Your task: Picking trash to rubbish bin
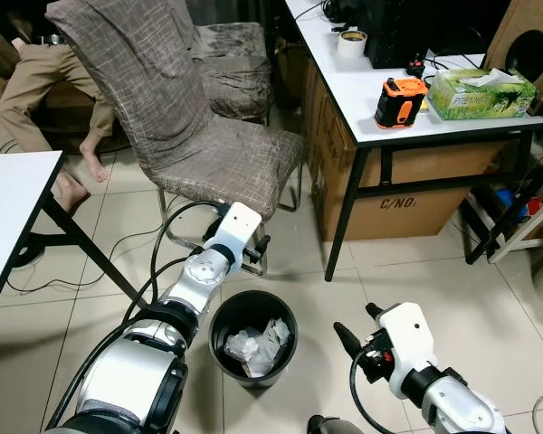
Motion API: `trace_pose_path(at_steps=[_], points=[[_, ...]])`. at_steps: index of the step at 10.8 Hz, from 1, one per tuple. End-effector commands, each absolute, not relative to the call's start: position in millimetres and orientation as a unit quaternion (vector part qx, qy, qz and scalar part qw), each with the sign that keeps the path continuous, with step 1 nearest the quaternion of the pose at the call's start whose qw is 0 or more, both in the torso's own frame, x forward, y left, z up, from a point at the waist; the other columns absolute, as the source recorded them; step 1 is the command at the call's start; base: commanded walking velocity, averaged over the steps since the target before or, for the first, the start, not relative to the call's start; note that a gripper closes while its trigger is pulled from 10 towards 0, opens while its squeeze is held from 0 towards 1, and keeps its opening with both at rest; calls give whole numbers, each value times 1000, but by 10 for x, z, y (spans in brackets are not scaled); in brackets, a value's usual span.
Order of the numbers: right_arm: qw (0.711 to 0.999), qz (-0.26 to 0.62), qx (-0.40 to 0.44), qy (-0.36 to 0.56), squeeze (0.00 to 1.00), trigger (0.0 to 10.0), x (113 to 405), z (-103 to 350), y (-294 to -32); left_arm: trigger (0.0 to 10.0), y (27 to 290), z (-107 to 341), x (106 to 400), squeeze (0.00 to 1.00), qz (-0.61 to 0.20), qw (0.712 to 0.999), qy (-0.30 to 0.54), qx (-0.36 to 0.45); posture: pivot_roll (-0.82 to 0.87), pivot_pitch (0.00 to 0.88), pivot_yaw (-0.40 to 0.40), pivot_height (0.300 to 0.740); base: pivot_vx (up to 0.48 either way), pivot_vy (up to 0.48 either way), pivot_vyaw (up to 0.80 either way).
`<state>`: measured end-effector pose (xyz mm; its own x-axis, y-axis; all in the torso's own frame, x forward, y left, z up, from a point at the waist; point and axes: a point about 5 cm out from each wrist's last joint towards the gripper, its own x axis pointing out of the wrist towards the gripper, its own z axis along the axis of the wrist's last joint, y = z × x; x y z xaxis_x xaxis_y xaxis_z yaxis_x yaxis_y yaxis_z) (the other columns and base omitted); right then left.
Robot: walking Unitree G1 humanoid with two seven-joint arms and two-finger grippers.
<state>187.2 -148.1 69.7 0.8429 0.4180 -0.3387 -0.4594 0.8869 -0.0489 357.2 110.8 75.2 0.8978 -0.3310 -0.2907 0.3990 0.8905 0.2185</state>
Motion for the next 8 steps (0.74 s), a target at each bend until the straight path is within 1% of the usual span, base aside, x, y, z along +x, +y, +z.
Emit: trace_pose_path(at_steps=[1,2,3,4,5,7,8], points=[[962,203,-75,167,0,10000,1913,658,-1476,10000,1194,621,3464,0,-187,970,134,74,-130,81,50,740,0,0,0],[970,159,-75,165,0,10000,1969,636,-1500,10000,1292,536,3333,0,-190,973,125,33,-111,69,48,740,0,0,0],[976,127,-73,159,0,10000,2008,632,-1510,10000,1394,494,3187,0,-187,976,111,23,-101,67,46,740,0,0,0],[979,114,-60,157,0,10000,2032,641,-1509,10000,1462,435,2990,0,-180,976,116,49,-85,55,32,740,0,0,0],[980,103,-54,163,0,10000,2051,612,-1507,10000,1449,392,2661,0,-181,971,138,74,-43,37,7,740,0,0,0],[980,89,-51,168,0,10000,2087,563,-1496,10000,1453,472,2512,0,-174,975,135,32,-11,23,2,740,0,0,0],[981,81,-39,173,0,10000,2115,532,-1486,10000,1433,534,2454,0,-183,973,136,41,0,0,2,740,0,0,0]])
